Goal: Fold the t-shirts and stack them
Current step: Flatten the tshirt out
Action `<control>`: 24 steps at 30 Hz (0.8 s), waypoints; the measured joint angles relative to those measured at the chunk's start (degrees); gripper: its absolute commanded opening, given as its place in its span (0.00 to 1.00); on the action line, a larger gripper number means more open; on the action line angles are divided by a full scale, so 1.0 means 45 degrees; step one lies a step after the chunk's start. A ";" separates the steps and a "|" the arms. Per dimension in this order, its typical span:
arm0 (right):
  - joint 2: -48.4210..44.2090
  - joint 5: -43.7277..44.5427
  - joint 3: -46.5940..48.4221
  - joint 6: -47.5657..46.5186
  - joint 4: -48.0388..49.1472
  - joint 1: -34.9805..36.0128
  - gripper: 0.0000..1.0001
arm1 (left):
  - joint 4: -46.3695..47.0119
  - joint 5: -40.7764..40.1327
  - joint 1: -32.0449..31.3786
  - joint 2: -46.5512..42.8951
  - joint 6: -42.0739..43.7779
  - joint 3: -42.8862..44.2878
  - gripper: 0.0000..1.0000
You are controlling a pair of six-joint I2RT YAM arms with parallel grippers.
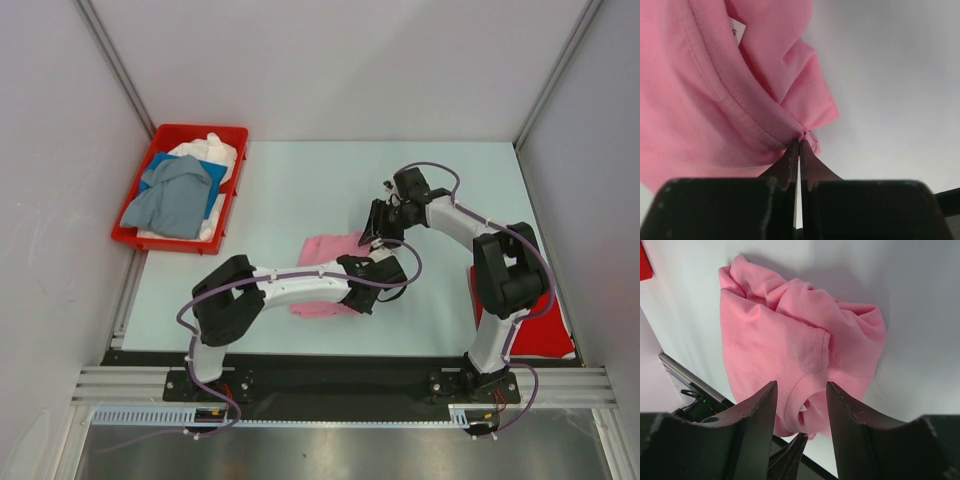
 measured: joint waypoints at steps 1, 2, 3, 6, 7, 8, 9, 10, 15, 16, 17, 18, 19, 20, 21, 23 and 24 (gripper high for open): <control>0.0000 -0.0024 0.0000 0.0005 0.0029 0.0000 0.49 | -0.0049 -0.0063 -0.0010 -0.0024 0.0000 0.0000 0.00; 0.0000 -0.0058 0.0000 0.0034 0.0053 0.0000 0.49 | -0.0029 -0.0121 -0.0015 -0.0117 0.0000 -0.0044 0.00; 0.0000 -0.0073 0.0000 0.0058 0.0073 0.0010 0.50 | 0.0019 -0.0175 -0.0019 -0.0330 0.0000 -0.0180 0.01; 0.0000 -0.0097 0.0000 0.0418 0.0185 0.0078 0.61 | 0.0087 -0.0228 -0.0034 -0.1579 0.0005 -0.0942 0.00; 0.0000 -0.0092 0.0000 0.0529 0.0219 0.0102 0.62 | 0.0146 -0.0223 -0.0029 -0.2225 0.0005 -0.1263 0.00; -0.0005 -0.0083 0.0000 0.0641 0.0238 0.0141 0.62 | 0.0262 -0.0189 -0.0015 -0.2900 0.0010 -0.1593 0.00; -0.0005 -0.0078 0.0000 0.0738 0.0253 0.0180 0.62 | 0.0374 -0.0131 0.0005 -0.3487 0.0005 -0.1851 0.00; -0.0019 -0.0068 -0.0005 0.0889 0.0262 0.0238 0.62 | 0.0481 -0.0039 0.0058 -0.4133 0.0000 -0.2113 0.00; -0.0112 -0.0063 -0.0058 0.1409 0.0423 0.0466 0.58 | 0.1005 0.0277 0.0316 -0.5799 -0.0005 -0.2788 0.00; -0.0112 -0.0063 -0.0058 0.1486 0.0476 0.0505 0.57 | 0.1069 0.0335 0.0393 -0.5848 -0.0010 -0.2890 0.00; -0.0112 -0.0049 -0.0058 0.1554 0.0505 0.0544 0.56 | 0.1127 0.0379 0.0476 -0.5853 -0.0010 -0.3002 0.00; -0.0112 -0.0044 -0.0058 0.1583 0.0510 0.0597 0.56 | 0.1141 0.0423 0.0529 -0.5848 -0.0005 -0.3104 0.00; -0.0112 -0.0039 -0.0058 0.1637 0.0515 0.0622 0.56 | 0.1137 0.0442 0.0578 -0.5848 -0.0005 -0.3211 0.00; -0.0112 -0.0029 -0.0058 0.1685 0.0510 0.0641 0.56 | 0.1103 0.0452 0.0631 -0.5848 -0.0005 -0.3283 0.00; -0.0112 -0.0010 -0.0058 0.1705 0.0505 0.0661 0.56 | 0.1107 0.0486 0.0685 -0.5848 -0.0005 -0.3347 0.00; -0.0112 0.0053 -0.0058 0.1739 0.0495 0.0661 0.56 | 0.1151 0.0554 0.0758 -0.5848 0.0000 -0.3424 0.00; -0.0112 0.0078 -0.0063 0.1768 0.0505 0.0646 0.56 | 0.1190 0.0602 0.0787 -0.5848 0.0000 -0.3463 0.00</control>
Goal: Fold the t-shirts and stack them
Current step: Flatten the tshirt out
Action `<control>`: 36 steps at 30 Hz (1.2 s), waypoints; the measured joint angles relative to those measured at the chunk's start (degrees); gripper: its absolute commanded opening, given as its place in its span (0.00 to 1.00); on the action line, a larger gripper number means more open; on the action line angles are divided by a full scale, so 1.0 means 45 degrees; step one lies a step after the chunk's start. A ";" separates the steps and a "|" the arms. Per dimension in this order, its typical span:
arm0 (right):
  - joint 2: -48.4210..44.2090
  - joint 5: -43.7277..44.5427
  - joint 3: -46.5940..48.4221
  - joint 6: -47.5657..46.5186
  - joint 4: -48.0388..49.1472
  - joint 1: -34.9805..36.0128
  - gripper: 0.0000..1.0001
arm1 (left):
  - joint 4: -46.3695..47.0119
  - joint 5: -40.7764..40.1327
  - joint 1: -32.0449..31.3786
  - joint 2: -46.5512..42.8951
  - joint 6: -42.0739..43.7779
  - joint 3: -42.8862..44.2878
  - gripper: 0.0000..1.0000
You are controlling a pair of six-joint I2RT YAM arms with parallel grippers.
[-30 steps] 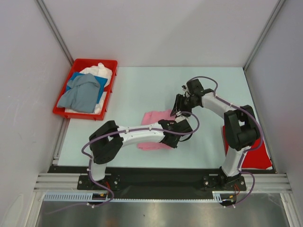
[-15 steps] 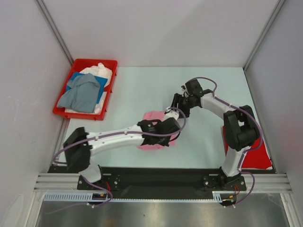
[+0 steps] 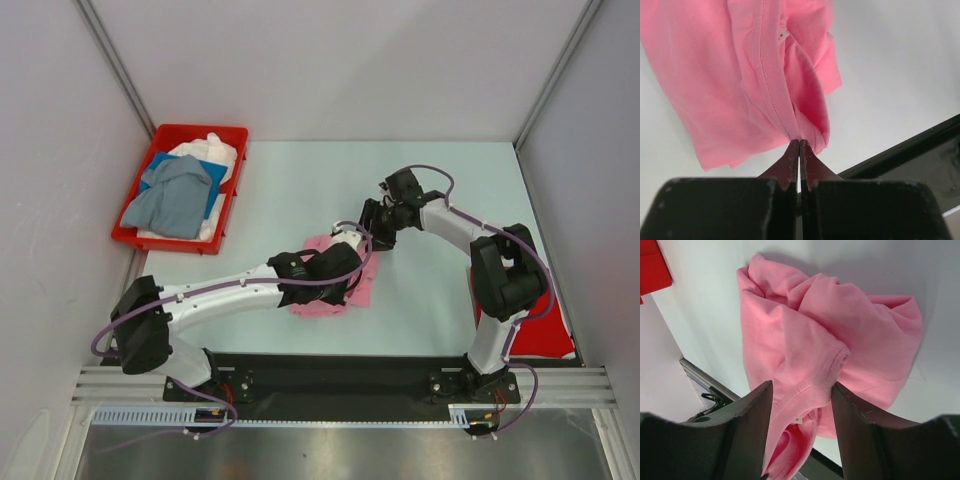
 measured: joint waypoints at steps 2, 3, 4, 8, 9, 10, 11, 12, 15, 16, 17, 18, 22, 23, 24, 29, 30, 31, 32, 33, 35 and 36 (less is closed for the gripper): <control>0.0000 0.0029 -0.0063 0.0000 0.0024 -0.0024 0.53 | 0.0117 0.0073 0.0053 -0.0005 0.0005 -0.0078 0.00; 0.0000 0.0034 -0.0097 0.0000 0.0019 -0.0024 0.52 | 0.0155 0.0087 0.0058 -0.0005 0.0005 -0.0102 0.00; 0.0000 0.0034 -0.0131 0.0000 0.0019 -0.0024 0.39 | 0.0199 0.0131 0.0078 -0.0015 0.0010 -0.0131 0.00; 0.0000 0.0010 -0.0160 0.0068 0.0160 -0.0092 0.00 | 0.0219 0.0185 0.0121 -0.0141 0.0219 -0.0146 0.00; 0.0005 -0.0029 -0.0117 0.0121 0.0151 -0.0146 0.00 | 0.0199 0.0214 0.0126 -0.0204 0.0291 -0.0136 0.00; 0.0005 -0.0044 -0.0049 0.0155 0.0131 -0.0170 0.00 | 0.0151 0.0238 0.0131 -0.0287 0.0403 -0.0092 0.00; 0.0005 -0.0044 0.0092 0.0199 0.0049 -0.0209 0.00 | 0.0000 0.0248 0.0136 -0.0389 0.0578 0.0044 0.00; -0.0005 -0.0039 0.0291 0.0233 -0.0063 -0.0253 0.00 | -0.0126 0.0243 0.0136 -0.0447 0.0704 0.0214 0.00; -0.0155 -0.0024 0.1588 0.0384 -0.0797 -0.0495 0.00 | -0.0646 0.0029 0.0136 -0.0845 0.1394 0.1195 0.00; -0.0350 -0.0039 0.2181 0.0466 -0.1044 -0.0631 0.00 | -0.0787 -0.0107 0.0136 -0.1030 0.1676 0.1676 0.00; -0.0588 -0.0068 0.2788 0.0500 -0.1234 -0.0772 0.00 | -0.0957 -0.0335 0.0136 -0.1243 0.1967 0.2210 0.00; -0.0967 -0.0073 0.3487 0.0500 -0.1268 -0.0933 0.00 | -0.1107 -0.0607 0.0136 -0.1462 0.2278 0.2871 0.00; -0.3128 -0.0034 0.5629 0.0452 -0.0806 -0.1501 0.00 | -0.1205 -0.1467 0.0209 -0.2506 0.3526 0.5251 0.00; -0.3915 -0.0039 0.6086 0.0457 -0.0559 -0.1705 0.00 | -0.1175 -0.1593 0.0209 -0.2851 0.3857 0.5809 0.00; -0.4600 -0.0053 0.6402 0.0471 -0.0311 -0.1894 0.00 | -0.1093 -0.1603 0.0209 -0.3225 0.4143 0.6290 0.00; -0.7563 -0.0073 0.7125 0.0573 0.1073 -0.2370 0.00 | -0.0937 -0.0432 0.0199 -0.4337 0.4813 0.8772 0.00; -0.7898 -0.0053 0.7135 0.0573 0.1277 -0.2365 0.00 | -0.0952 0.0039 0.0155 -0.4284 0.4823 0.9466 0.00; -0.8349 0.0053 0.7198 0.0573 0.1438 -0.2365 0.00 | -0.0947 0.0529 0.0078 -0.4119 0.4818 1.0088 0.00; -0.8723 0.0185 0.7276 0.0529 0.1559 -0.2370 0.00 | -0.0971 0.0933 -0.0034 -0.3968 0.4813 1.0520 0.00; -0.9058 0.0350 0.7397 0.0447 0.1588 -0.2370 0.00 | -0.0947 0.1384 -0.0287 -0.3813 0.4809 1.0972 0.00; -0.9534 0.0743 0.7742 0.0141 0.1423 -0.2375 0.00 | -0.0899 0.2132 -0.0850 -0.3512 0.4794 1.1458 0.00; -0.9743 0.1083 0.7932 -0.0078 0.1248 -0.2385 0.00 | -0.0855 0.2433 -0.1175 -0.3361 0.4784 1.1540 0.00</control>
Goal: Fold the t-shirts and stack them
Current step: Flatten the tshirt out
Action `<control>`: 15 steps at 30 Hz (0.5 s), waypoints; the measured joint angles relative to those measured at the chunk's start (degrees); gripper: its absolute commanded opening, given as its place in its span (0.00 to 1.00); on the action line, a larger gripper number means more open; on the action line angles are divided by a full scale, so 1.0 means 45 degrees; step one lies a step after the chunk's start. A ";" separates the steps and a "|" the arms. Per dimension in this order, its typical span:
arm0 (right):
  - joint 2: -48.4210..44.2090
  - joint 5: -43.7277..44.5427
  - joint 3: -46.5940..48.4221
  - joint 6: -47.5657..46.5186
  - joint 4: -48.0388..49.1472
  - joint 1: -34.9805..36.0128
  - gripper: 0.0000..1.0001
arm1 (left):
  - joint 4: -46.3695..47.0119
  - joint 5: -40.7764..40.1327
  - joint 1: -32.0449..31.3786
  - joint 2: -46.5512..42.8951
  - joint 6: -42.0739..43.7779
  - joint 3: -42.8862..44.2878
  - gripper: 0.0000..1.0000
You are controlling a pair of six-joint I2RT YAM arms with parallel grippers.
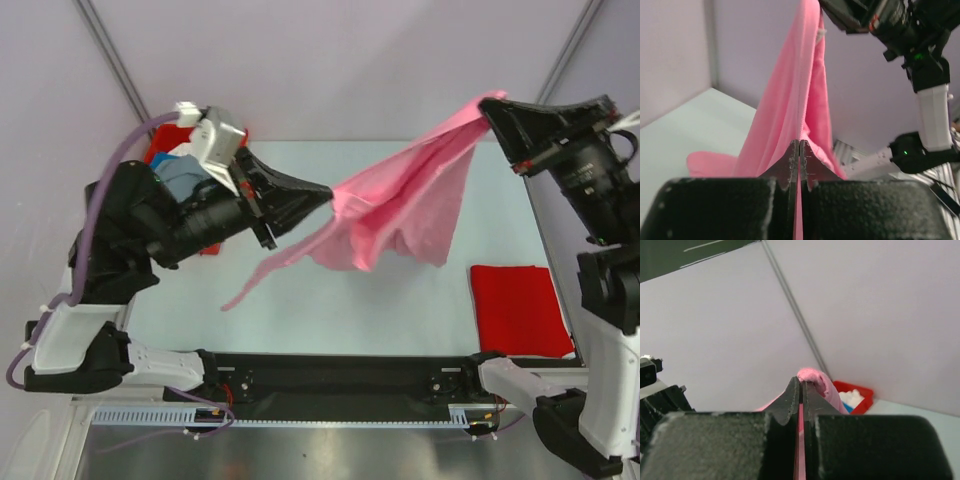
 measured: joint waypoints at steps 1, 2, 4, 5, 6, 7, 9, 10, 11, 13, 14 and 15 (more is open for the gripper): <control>-0.0223 0.0359 0.0185 -0.0223 -0.0243 -0.0005 0.00 | 0.0039 0.0238 -0.0257 0.0141 0.0000 0.0015 0.00; -0.0408 0.0661 0.0321 -0.0423 -0.0432 -0.0015 0.00 | 0.0058 0.0442 -0.0554 0.0306 0.0000 0.0015 0.00; -0.0787 0.1438 0.0554 -0.0899 -0.0928 -0.0034 0.00 | 0.0126 0.0758 -0.1044 0.0782 -0.0024 0.0063 0.00; -0.0933 0.1909 0.0763 -0.1156 -0.1268 -0.0039 0.00 | 0.0180 0.0933 -0.1185 0.1039 -0.0063 0.0068 0.00; -0.1010 0.2278 0.1001 -0.1384 -0.1530 -0.0039 0.00 | 0.0238 0.1107 -0.1336 0.1360 -0.0102 0.0073 0.00; -0.1044 0.2613 0.1263 -0.1632 -0.1778 -0.0039 0.00 | 0.0301 0.1277 -0.1409 0.1637 -0.0131 0.0073 0.00; -0.0996 0.3191 0.1744 -0.2064 -0.2152 -0.0015 0.00 | 0.0452 0.1564 -0.1491 0.2161 -0.0228 0.0136 0.00; -0.0933 0.3473 0.1948 -0.2268 -0.2288 0.0053 0.00 | 0.0525 0.1632 -0.1506 0.2385 -0.0253 0.0233 0.00; -0.0865 0.3653 0.2084 -0.2399 -0.2385 0.0092 0.00 | 0.0568 0.1622 -0.1515 0.2521 -0.0287 0.0316 0.00; -0.0447 0.3876 0.2521 -0.2589 -0.2535 0.0170 0.00 | 0.0661 0.1253 -0.1530 0.2594 -0.0335 0.0330 0.00; -0.0155 0.3857 0.2715 -0.2618 -0.2521 0.0199 0.00 | 0.0894 0.1001 -0.1481 0.2463 -0.0340 0.0146 0.00; 0.0097 0.3764 0.2803 -0.2608 -0.2448 0.0209 0.00 | 0.1054 0.0631 -0.1365 0.2191 -0.0355 -0.0165 0.00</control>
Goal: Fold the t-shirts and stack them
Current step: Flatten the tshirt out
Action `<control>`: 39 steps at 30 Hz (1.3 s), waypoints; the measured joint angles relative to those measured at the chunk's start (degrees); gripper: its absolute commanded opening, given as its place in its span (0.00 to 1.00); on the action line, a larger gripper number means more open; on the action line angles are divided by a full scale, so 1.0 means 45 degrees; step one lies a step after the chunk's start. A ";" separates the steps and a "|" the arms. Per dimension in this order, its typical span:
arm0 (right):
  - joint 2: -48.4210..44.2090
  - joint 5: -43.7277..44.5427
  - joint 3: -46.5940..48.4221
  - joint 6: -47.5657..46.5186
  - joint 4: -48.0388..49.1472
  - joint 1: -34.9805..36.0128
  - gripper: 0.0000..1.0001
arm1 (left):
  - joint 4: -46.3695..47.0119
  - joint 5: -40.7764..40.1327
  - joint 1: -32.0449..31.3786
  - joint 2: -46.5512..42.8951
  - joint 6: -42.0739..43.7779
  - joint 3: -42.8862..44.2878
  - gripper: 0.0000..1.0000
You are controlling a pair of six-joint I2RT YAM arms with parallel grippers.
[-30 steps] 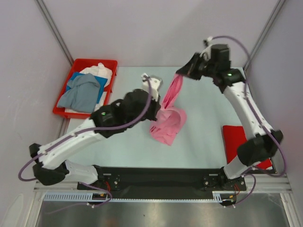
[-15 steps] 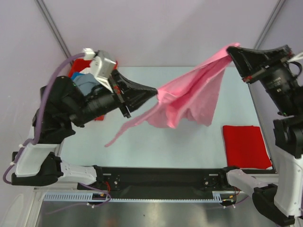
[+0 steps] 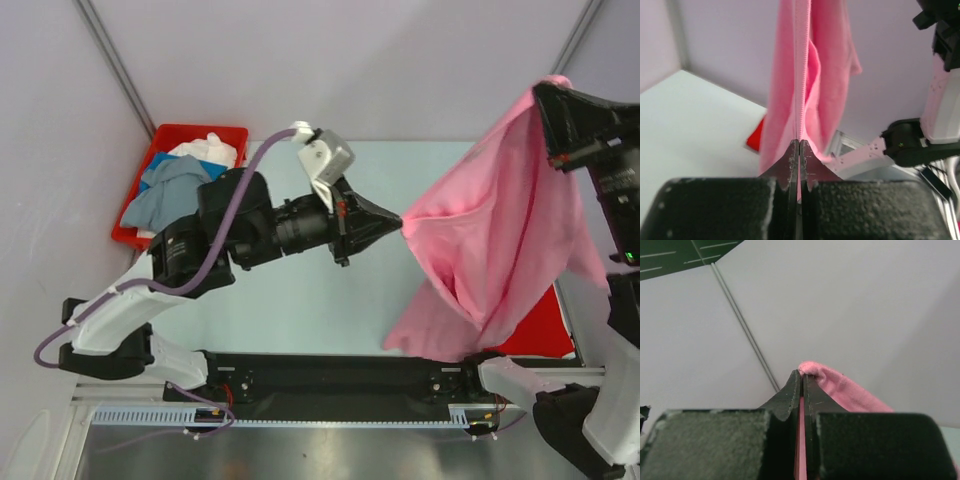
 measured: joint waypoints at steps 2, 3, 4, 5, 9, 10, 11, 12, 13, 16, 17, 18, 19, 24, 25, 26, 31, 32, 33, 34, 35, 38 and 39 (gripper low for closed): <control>0.0699 -0.0374 0.0049 0.0121 0.0185 0.0034 0.00 | 0.0374 -0.0593 0.0384 -0.0874 -0.0160 -0.1122 0.00; 0.1151 -0.0753 0.0044 0.0204 0.0228 0.0058 0.00 | 0.0481 -0.0826 0.0879 -0.1486 -0.0316 -0.1826 0.00; 0.1685 -0.1117 0.0015 0.0325 0.0291 0.0102 0.00 | 0.0646 -0.1064 0.1433 -0.2108 -0.0481 -0.2545 0.00; 0.2123 -0.1472 -0.0039 0.0452 0.0408 0.0160 0.00 | 0.0865 -0.1292 0.2195 -0.2875 -0.0724 -0.3483 0.00; 0.4260 -0.2909 -0.1452 0.1117 0.1802 0.1010 0.00 | 0.1472 -0.1443 0.5561 -0.5561 -0.1273 -0.7150 0.00; 0.4925 -0.3133 -0.1831 0.1214 0.2254 0.1292 0.00 | 0.1613 -0.1341 0.6135 -0.5926 -0.1311 -0.8000 0.00; 0.5921 -0.3322 -0.2225 0.1316 0.2701 0.1642 0.00 | 0.1865 -0.1297 0.6805 -0.6431 -0.1370 -0.9160 0.00; 0.6688 -0.3478 -0.2351 0.1457 0.2973 0.1855 0.00 | 0.1894 -0.1277 0.7295 -0.6732 -0.1418 -1.0030 0.00; 0.7674 -0.3628 -0.2375 0.1579 0.3274 0.2113 0.00 | 0.1967 -0.1268 0.7859 -0.6936 -0.1477 -1.1113 0.00; 1.1186 -0.4148 -0.1447 0.2093 0.3492 0.2764 0.09 | 0.1885 -0.1515 0.9146 -0.6941 -0.1783 -1.3916 0.00; 1.2575 -0.4415 -0.0578 0.2220 0.3002 0.2958 0.13 | 0.1681 -0.1724 0.9510 -0.6747 -0.1933 -1.4634 0.00; 1.4018 -0.4682 0.0563 0.2346 0.2365 0.3128 0.27 | 0.1379 -0.1904 0.9836 -0.6630 -0.2055 -1.5125 0.00; 1.5504 -0.4721 0.2006 0.2433 0.1613 0.3215 0.36 | 0.0918 -0.2147 1.0122 -0.6596 -0.2215 -1.5412 0.00; 1.8005 -0.4362 0.4775 0.2103 -0.1821 0.2905 0.60 | -0.1758 -0.3560 1.0744 -0.7125 -0.3366 -1.5533 0.11; 1.7466 -0.4172 0.3973 0.1763 -0.2166 0.2725 0.60 | -0.2157 -0.3750 1.0758 -0.7237 -0.3580 -1.5489 0.25; 1.6723 -0.3837 0.2885 0.1477 -0.2754 0.2516 0.60 | -0.2501 -0.3837 1.0763 -0.7261 -0.3750 -1.5407 0.35; 1.0671 -0.1107 -0.4503 0.0631 -0.4503 0.1787 0.66 | -0.3138 -0.3614 1.0783 -0.6960 -0.4279 -1.4785 0.72; 0.9607 -0.0748 -0.5474 0.0607 -0.4517 0.1773 0.66 | -0.3191 -0.3570 1.0783 -0.6858 -0.4347 -1.4664 0.73; 0.8306 -0.0384 -0.6645 0.0690 -0.4624 0.1821 0.66 | -0.3259 -0.3541 1.0783 -0.6683 -0.4347 -1.4508 0.73; 0.7145 -0.0092 -0.7732 0.0811 -0.4736 0.1919 0.66 | -0.3313 -0.3502 1.0783 -0.6513 -0.4333 -1.4353 0.72; 0.5911 0.0083 -0.8976 0.0937 -0.4765 0.2079 0.66 | -0.3347 -0.3419 1.0783 -0.6343 -0.4313 -1.4202 0.71; 0.3517 0.0330 -1.2196 0.1632 -0.4935 0.2613 0.66 | -0.3016 -0.2662 1.0783 -0.5887 -0.4061 -1.3954 0.59; 0.3036 0.0359 -1.3289 0.1914 -0.4741 0.2744 0.66 | -0.2788 -0.2205 1.0778 -0.5605 -0.3939 -1.3901 0.59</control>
